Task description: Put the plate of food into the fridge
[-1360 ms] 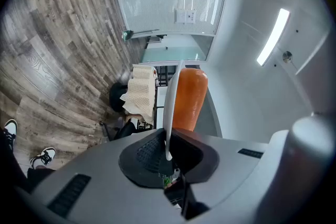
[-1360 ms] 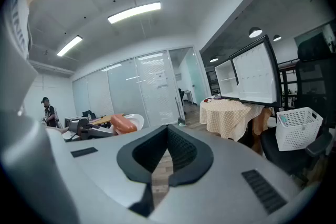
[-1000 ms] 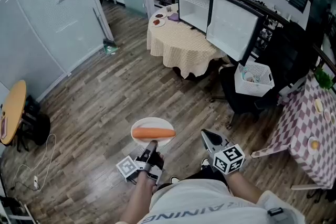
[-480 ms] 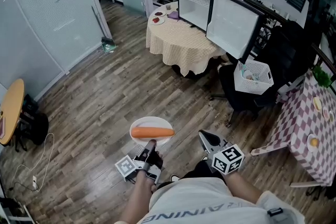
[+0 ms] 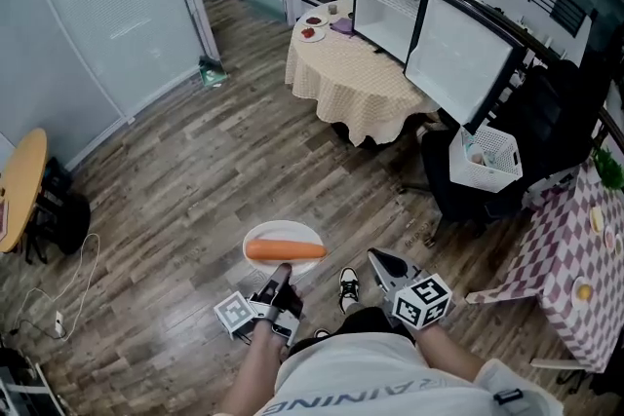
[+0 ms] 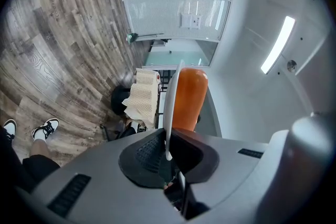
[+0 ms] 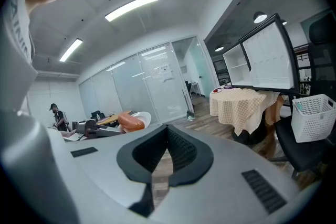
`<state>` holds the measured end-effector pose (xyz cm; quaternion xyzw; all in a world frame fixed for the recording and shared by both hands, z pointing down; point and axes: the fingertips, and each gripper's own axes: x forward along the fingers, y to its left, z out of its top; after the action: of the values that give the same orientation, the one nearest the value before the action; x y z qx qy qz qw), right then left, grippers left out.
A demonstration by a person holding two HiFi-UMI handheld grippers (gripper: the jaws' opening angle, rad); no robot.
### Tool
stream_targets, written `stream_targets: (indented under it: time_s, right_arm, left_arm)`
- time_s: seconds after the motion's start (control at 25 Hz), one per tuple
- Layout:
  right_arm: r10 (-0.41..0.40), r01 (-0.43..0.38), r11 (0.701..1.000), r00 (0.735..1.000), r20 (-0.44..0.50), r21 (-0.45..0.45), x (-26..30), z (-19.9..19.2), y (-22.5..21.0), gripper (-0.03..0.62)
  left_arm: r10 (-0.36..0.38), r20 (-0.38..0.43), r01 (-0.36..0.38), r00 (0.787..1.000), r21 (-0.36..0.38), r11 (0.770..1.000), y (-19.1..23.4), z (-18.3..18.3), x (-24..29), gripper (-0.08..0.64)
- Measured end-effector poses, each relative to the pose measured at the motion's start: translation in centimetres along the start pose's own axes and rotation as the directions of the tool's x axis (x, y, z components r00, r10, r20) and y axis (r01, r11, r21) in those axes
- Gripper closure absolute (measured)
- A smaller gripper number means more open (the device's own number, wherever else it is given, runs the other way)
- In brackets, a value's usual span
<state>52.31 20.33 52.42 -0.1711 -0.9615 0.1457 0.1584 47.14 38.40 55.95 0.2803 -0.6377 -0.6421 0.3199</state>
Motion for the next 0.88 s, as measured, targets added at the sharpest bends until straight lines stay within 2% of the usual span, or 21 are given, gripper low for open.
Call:
stream_targets:
  time_s: [0.28,0.56,0.88]
  right_arm:
    - [0.044,-0.043,0.999,0.999,-0.020,0.022,5.6,2.7,-3.0,0.571]
    - [0.062,-0.062,0.998,0.998,-0.025,0.025,9.6,6.5,-8.8,0.569]
    - [0.121,-0.120,0.992,0.992,-0.035,0.031,14.1,9.6,-15.8,0.570]
  left_arm:
    - [0.030,0.026,-0.031,0.999,0.006,1.000,-0.6,3.7,4.3,0.532]
    - [0.035,0.042,-0.035,0.999,0.014,0.999,-1.8,6.0,11.6,0.532]
    - [0.036,0.077,-0.039,0.996,0.037,0.999,-3.2,7.8,19.9,0.532]
